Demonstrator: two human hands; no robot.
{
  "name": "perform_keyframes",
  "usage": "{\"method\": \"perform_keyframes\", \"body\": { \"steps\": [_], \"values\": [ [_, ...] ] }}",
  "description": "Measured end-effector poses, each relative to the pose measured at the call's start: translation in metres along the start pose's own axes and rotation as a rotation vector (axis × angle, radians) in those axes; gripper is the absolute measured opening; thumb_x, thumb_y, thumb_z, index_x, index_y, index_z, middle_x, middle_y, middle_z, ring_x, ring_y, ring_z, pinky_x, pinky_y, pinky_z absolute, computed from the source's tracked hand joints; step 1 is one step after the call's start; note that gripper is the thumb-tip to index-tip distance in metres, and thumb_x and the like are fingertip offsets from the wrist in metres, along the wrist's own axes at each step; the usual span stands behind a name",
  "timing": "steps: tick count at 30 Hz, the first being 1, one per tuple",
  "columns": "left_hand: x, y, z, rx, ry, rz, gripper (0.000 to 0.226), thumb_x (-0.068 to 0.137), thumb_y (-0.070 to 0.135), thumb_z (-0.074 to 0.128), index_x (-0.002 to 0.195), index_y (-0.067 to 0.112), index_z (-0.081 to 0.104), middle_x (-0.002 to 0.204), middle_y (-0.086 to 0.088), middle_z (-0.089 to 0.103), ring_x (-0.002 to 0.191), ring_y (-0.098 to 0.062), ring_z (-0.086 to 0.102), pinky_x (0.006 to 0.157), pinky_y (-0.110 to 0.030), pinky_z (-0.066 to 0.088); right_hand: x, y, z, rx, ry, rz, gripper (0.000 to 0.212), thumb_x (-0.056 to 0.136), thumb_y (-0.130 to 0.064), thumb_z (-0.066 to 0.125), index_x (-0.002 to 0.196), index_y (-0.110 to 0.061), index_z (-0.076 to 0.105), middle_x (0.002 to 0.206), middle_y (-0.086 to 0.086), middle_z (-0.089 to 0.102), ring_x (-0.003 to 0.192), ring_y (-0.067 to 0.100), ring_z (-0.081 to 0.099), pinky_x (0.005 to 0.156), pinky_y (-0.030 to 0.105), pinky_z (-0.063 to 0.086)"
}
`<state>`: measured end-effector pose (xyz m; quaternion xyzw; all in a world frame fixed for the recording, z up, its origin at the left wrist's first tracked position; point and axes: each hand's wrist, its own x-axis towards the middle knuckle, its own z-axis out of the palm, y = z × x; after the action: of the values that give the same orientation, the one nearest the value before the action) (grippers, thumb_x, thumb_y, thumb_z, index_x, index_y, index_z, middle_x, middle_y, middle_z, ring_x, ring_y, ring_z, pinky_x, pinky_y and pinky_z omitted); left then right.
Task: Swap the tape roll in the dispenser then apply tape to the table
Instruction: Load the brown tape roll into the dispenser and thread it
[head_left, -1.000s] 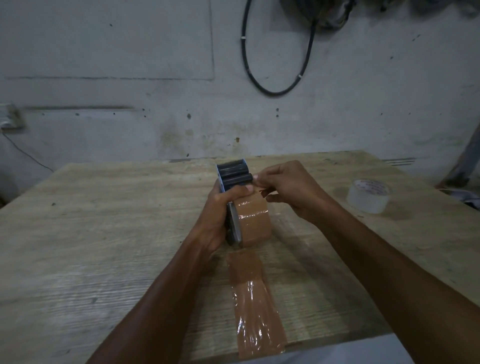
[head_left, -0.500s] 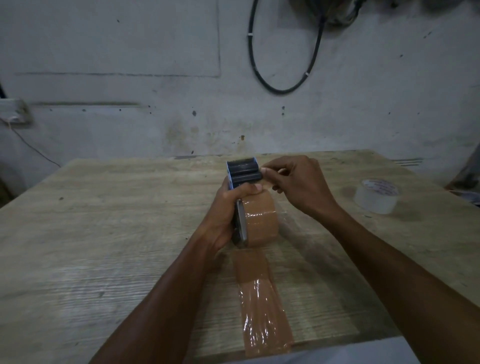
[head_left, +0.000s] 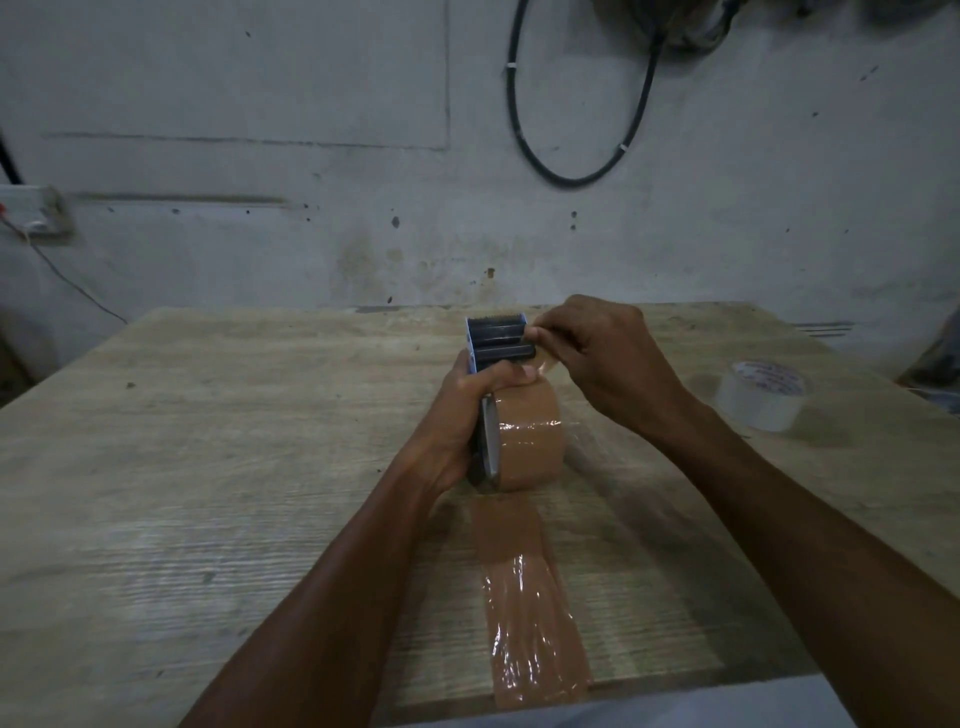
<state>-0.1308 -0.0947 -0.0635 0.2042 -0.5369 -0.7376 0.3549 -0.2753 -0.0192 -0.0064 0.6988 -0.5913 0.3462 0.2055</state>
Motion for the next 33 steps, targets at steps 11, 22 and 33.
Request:
{"method": "perform_keyframes", "body": {
  "steps": [11,22,33],
  "values": [
    [0.001,-0.004,-0.002,0.093,-0.005,0.04,0.058,0.07,0.026,0.074,0.125,0.022,0.056,0.095,-0.004,0.068,0.078,-0.016,0.068,0.073,-0.039,0.054,0.006,-0.001,-0.008,-0.111,-0.061,-0.108,0.017,0.095,-0.017,0.063,0.092,-0.005,0.075,0.083,0.008,0.069,0.067,0.019,0.062,0.06,0.038,0.054],
    [0.002,-0.006,0.0,0.147,-0.021,0.053,0.075,0.065,0.033,0.08,0.133,0.023,0.049,0.118,-0.018,0.066,0.101,-0.035,0.069,0.088,-0.051,0.057,0.014,-0.006,-0.021,-0.191,-0.102,-0.171,0.016,0.094,-0.017,0.066,0.089,-0.005,0.075,0.083,0.007,0.069,0.066,0.02,0.064,0.059,0.037,0.054],
    [-0.003,-0.002,0.003,0.208,-0.027,0.069,0.072,0.062,0.035,0.077,0.127,0.023,0.049,0.107,-0.008,0.065,0.09,-0.023,0.068,0.079,-0.04,0.058,0.012,-0.011,-0.008,-0.195,-0.011,-0.057,0.009,0.088,-0.008,0.068,0.084,-0.001,0.073,0.077,0.013,0.066,0.062,0.025,0.06,0.057,0.032,0.049]
  ]
}}
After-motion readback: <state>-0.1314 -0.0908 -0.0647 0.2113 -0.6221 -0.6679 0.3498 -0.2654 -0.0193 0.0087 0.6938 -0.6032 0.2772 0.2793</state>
